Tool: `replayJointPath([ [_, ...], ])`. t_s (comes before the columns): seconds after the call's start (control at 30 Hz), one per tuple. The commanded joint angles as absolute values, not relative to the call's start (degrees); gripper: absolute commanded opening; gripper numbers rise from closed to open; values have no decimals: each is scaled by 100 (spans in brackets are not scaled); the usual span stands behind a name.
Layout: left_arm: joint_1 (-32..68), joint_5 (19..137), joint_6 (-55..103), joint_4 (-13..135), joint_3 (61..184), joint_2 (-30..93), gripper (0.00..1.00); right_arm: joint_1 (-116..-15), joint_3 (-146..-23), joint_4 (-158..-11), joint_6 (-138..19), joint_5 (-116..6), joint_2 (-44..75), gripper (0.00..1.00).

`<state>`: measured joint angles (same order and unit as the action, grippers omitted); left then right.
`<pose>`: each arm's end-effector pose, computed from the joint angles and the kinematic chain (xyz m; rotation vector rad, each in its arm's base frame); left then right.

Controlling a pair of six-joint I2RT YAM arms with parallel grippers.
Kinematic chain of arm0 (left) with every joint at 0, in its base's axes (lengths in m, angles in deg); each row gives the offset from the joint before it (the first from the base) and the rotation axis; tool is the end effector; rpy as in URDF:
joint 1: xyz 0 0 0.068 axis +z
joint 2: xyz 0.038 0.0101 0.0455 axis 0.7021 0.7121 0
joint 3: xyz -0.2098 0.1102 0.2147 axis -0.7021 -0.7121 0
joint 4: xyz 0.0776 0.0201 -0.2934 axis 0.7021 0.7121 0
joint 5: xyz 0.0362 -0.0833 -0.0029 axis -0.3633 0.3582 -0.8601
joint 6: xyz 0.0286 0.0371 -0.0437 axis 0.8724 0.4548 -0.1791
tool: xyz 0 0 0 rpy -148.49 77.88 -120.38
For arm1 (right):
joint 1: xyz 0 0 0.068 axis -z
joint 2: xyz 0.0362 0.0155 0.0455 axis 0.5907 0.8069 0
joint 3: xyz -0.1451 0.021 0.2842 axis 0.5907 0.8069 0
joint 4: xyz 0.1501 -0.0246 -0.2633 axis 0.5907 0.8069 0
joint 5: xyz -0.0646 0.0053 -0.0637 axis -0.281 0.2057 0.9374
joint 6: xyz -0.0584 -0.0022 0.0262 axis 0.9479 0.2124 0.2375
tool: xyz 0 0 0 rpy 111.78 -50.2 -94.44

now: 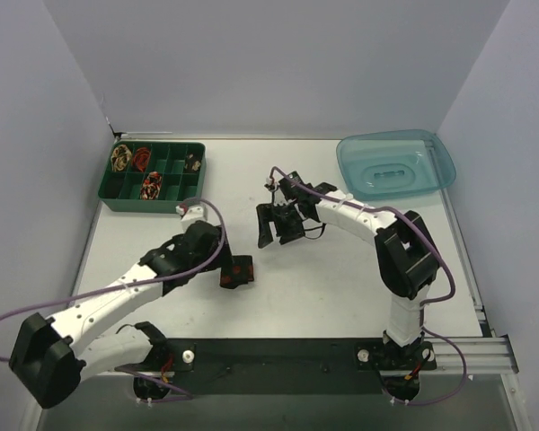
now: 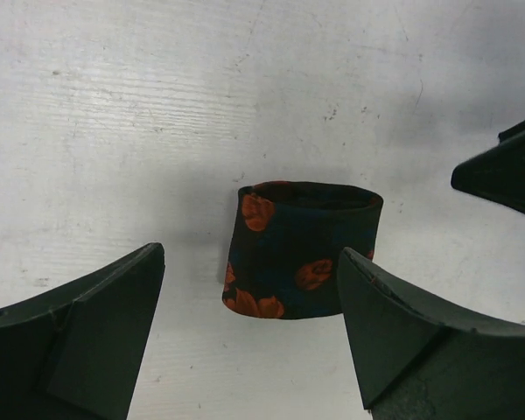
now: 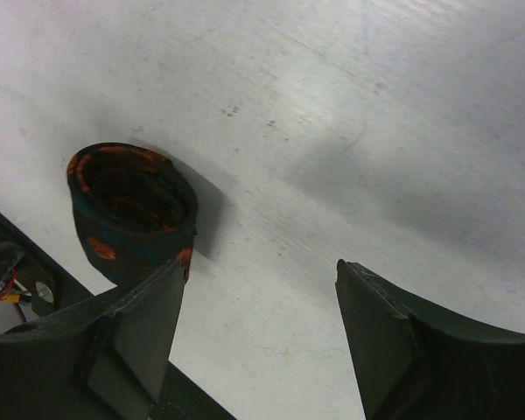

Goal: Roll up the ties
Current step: Roll the tie at the center of the board.

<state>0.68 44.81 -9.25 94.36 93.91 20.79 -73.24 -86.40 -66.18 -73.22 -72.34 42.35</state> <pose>0.1947 -0.1587 0.2552 -0.1950 2.3692 -0.2011 0.3653 0.3023 0.2256 -0.5834 2.5017 0.9595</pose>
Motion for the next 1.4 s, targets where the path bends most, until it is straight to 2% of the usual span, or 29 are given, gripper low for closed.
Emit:
replayJointPath([
  [0.0,942,6520,-919,8062,8553,1343,91,-7549,-8565,-6910,-7429,-7643,3934,72],
  [0.07,1389,6917,-937,7808,8271,1316,91,-7628,-8635,-6928,-7446,-7696,4013,72],
  [0.23,1761,7673,-1051,7236,7673,1527,90,-7743,-8706,-6954,-7499,-7907,4216,72],
  [0.7,1920,8132,-1447,5723,6530,1448,89,-8050,-8530,-7016,-7596,-8057,4444,66],
  [1.1,1920,8457,-1789,4406,5889,1703,87,-8050,-8469,-7060,-7657,-7934,4778,49],
  [1.37,1823,8396,-2079,3491,5572,1852,82,-8059,-8434,-7174,-7763,-8004,4822,44],
])
